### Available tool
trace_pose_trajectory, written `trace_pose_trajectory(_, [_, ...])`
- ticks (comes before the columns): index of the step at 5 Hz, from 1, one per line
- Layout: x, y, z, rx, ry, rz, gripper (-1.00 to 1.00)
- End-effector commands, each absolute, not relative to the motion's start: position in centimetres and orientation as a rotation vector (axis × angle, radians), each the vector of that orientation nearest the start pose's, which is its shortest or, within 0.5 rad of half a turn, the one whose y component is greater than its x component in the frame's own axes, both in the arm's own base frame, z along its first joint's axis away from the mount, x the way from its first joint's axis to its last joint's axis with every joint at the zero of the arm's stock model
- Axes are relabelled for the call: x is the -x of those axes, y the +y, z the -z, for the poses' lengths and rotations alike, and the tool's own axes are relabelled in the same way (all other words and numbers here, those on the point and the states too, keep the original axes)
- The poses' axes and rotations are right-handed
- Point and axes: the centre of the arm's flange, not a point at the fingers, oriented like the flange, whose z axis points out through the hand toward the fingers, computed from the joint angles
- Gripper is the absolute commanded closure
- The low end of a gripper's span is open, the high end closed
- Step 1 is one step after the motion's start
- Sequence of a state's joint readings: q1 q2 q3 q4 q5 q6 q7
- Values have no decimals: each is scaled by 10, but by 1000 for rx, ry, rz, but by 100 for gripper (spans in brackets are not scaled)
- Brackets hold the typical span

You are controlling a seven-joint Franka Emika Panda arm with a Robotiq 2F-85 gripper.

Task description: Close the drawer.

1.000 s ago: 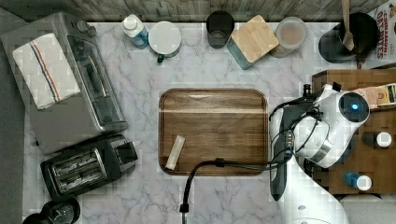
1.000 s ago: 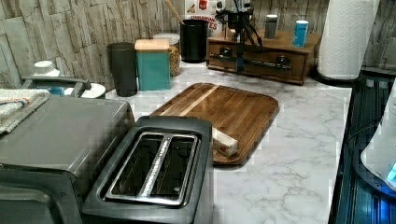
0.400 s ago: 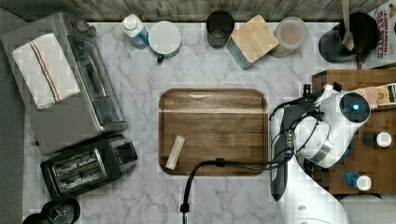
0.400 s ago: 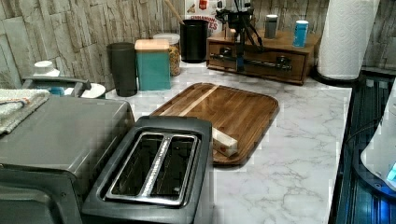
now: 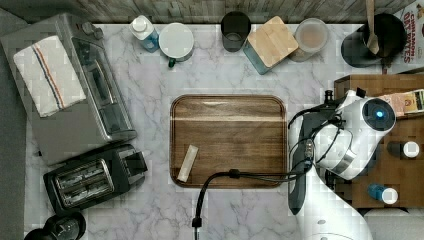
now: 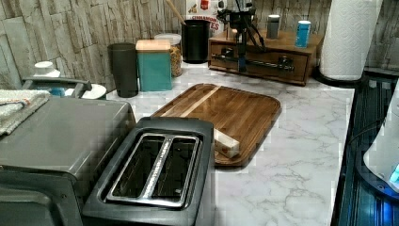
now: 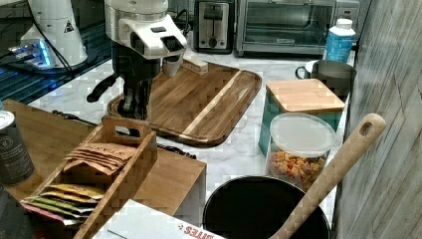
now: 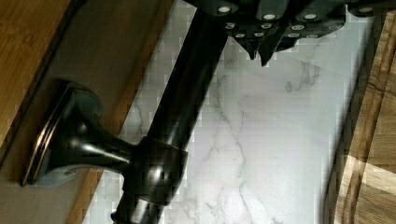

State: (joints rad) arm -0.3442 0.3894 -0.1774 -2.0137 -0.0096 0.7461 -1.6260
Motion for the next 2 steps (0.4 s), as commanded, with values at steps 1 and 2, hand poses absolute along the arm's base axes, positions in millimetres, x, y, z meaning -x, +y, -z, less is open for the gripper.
trace_pose_trajectory(1, [-472,-427,-362,3325,-113,45,100])
trace_pose_trajectory(2, [-472,-428,-362,3325,-112,45,100])
